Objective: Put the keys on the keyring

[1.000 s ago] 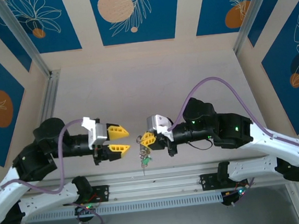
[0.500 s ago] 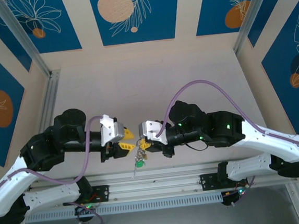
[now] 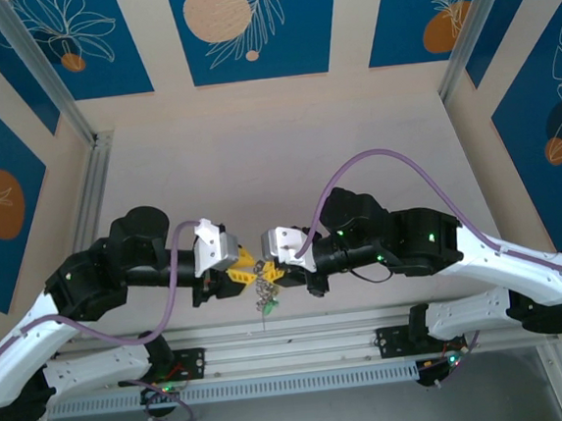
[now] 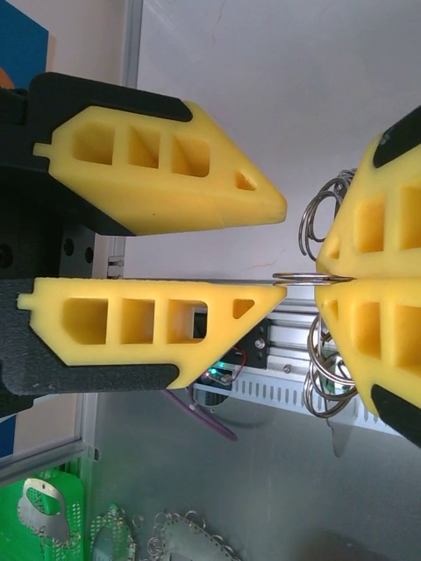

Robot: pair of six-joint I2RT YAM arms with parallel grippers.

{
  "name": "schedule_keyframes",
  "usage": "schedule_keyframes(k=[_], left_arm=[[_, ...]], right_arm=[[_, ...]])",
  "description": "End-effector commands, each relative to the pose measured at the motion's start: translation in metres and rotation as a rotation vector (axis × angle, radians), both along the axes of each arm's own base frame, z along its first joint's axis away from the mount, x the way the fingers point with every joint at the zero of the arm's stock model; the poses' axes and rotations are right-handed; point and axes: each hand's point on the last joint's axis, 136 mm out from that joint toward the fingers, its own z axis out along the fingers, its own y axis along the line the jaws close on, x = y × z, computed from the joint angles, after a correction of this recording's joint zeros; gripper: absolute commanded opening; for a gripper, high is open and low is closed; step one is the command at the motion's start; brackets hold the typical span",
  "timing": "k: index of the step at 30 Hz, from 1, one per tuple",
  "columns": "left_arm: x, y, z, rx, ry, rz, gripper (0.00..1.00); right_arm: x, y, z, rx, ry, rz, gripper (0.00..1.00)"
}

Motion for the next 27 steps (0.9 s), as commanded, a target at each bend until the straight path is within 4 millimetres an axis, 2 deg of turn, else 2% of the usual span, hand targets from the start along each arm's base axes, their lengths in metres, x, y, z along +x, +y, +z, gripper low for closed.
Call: schedule_keyframes(k=[1, 13, 18, 21, 24, 25, 27], left_arm=[[-0.0074, -0.0039, 0.008, -0.037, -0.023, -0.048, 0.29], [-0.01, -0.0111, 0.0074, -0.042, -0.013, -0.078, 0.22], [-0.0099, -0.0116, 0.0055, -0.035, -0.014, -0.079, 0.13], [-0.0113, -0.0111, 0.0053, -0.035, -0.013, -0.085, 0.0], [-0.0133, -0.01, 0.0061, -0.04, -0.019, -0.093, 0.0], [-0.0136, -0.0092, 0.0077, -0.048, -0.026, -0.093, 0.0], [-0.014, -0.0069, 0.011, -0.066, -0.037, -0.088, 0.0]], right_arm=[[-0.0043, 0.0054, 0.0254, 0.078, -0.02, 0.031, 0.0], [-0.0031, 0.0075, 0.0247, 0.083, -0.017, 0.031, 0.0], [-0.0025, 0.0082, 0.0256, 0.089, -0.017, 0.033, 0.0], [-0.0019, 0.0088, 0.0255, 0.09, -0.017, 0.032, 0.0], [-0.0026, 0.0083, 0.0268, 0.094, -0.015, 0.033, 0.0], [-0.0015, 0.0074, 0.0268, 0.094, -0.015, 0.027, 0.01], [-0.0021, 0.0048, 0.0264, 0.098, -0.013, 0.022, 0.21]])
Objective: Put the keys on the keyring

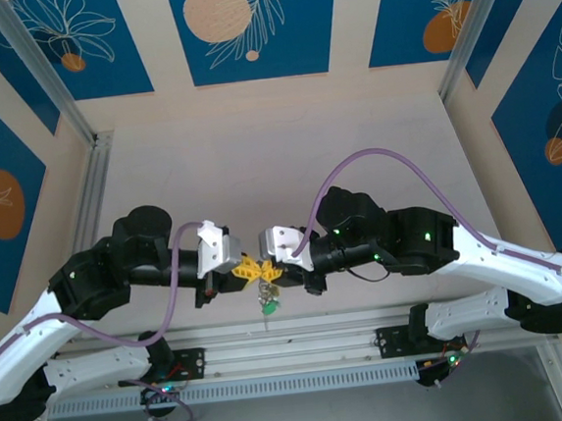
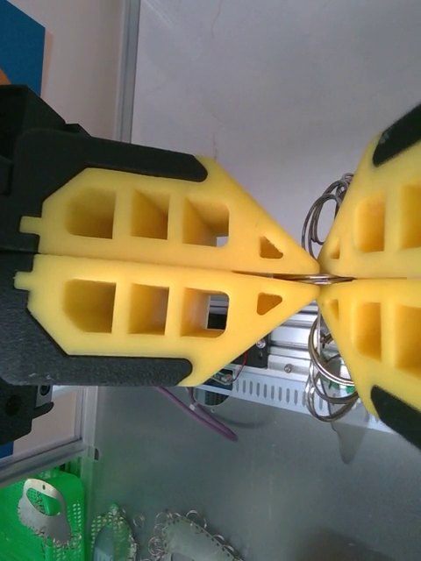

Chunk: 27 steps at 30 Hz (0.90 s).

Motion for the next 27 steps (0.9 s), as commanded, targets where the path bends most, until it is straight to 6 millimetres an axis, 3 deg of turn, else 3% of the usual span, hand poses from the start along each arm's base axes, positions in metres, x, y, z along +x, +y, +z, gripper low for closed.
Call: schedule_keyframes(k=[1, 3, 5, 12, 19, 27], left_arm=[[-0.008, 0.002, 0.009, -0.048, -0.031, -0.033, 0.0], [-0.01, 0.004, 0.012, -0.066, -0.036, -0.033, 0.0], [-0.012, 0.006, 0.014, -0.074, -0.034, -0.041, 0.0], [-0.015, 0.004, 0.016, -0.085, -0.028, -0.058, 0.0], [-0.017, 0.004, 0.021, -0.103, -0.028, -0.072, 0.0], [-0.018, 0.004, 0.021, -0.103, -0.029, -0.077, 0.0]], right_arm=[[-0.004, -0.001, 0.027, 0.104, -0.017, 0.017, 0.3], [-0.004, -0.006, 0.026, 0.112, -0.01, 0.002, 0.4], [-0.004, -0.01, 0.025, 0.122, 0.004, -0.006, 0.41], [-0.009, -0.017, 0.026, 0.144, 0.048, 0.011, 0.33], [-0.009, -0.012, 0.017, 0.114, 0.083, 0.03, 0.21], [-0.006, -0.007, 0.01, 0.096, 0.134, 0.045, 0.2]])
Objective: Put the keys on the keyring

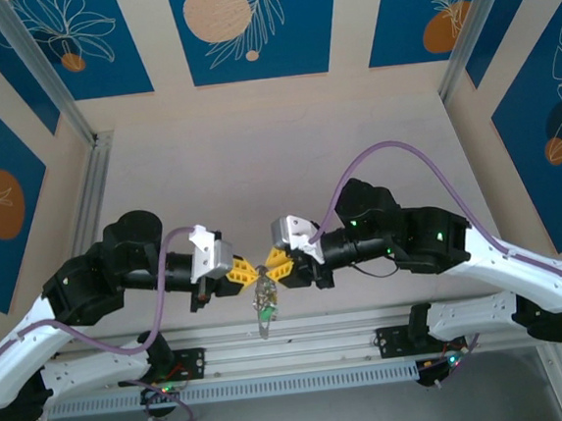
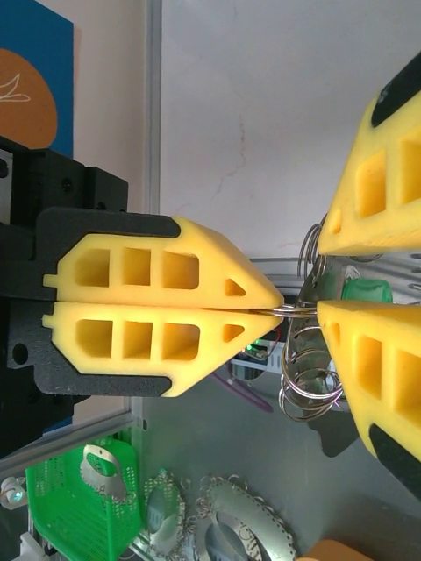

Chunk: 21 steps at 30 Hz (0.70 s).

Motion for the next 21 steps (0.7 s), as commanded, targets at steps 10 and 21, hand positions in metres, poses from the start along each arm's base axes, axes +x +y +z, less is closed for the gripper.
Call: schedule_keyframes(k=[10, 21], left_arm=[[-0.008, -0.001, 0.015, -0.06, -0.026, -0.041, 0.0], [-0.007, 0.001, 0.015, -0.06, -0.031, -0.031, 0.0]], right_arm=[[-0.012, 0.004, -0.011, -0.035, 0.083, 0.078, 0.13], [-0.021, -0.011, -0.005, -0.018, 0.1, 0.083, 0.27]])
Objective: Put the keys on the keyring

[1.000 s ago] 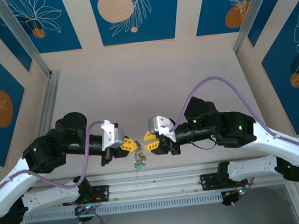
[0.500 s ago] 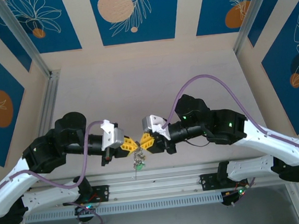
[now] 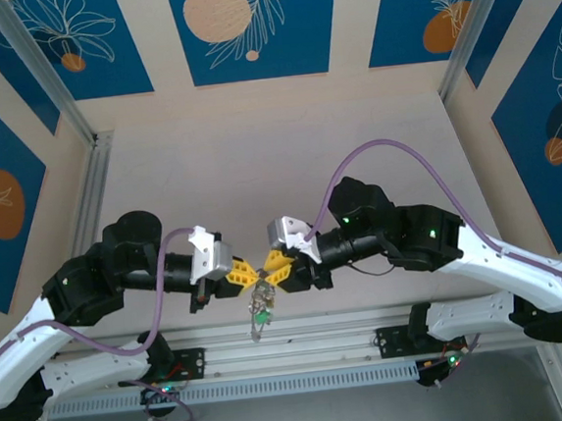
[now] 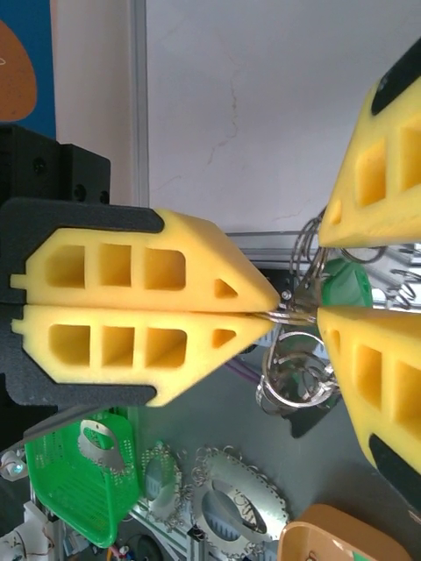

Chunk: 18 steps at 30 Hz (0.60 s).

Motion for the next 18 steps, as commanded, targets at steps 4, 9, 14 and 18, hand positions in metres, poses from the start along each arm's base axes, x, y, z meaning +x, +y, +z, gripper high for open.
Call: schedule_keyframes(k=[4, 9, 14, 18], left_arm=[[-0.004, 0.0, 0.013, -0.055, -0.032, -0.02, 0.0], [-0.005, -0.001, 0.014, -0.059, -0.028, -0.022, 0.0], [-0.006, 0.0, 0.014, -0.059, -0.026, -0.025, 0.0], [-0.007, 0.001, 0.014, -0.061, -0.025, -0.027, 0.0]], right_arm=[[-0.016, -0.016, 0.001, 0.008, 0.05, 0.042, 0.3], [-0.013, -0.01, -0.004, 0.007, 0.052, 0.037, 0.29], [-0.009, -0.003, -0.003, 0.021, 0.053, 0.036, 0.29], [-0.008, 0.0, -0.002, 0.036, 0.056, 0.041, 0.29]])
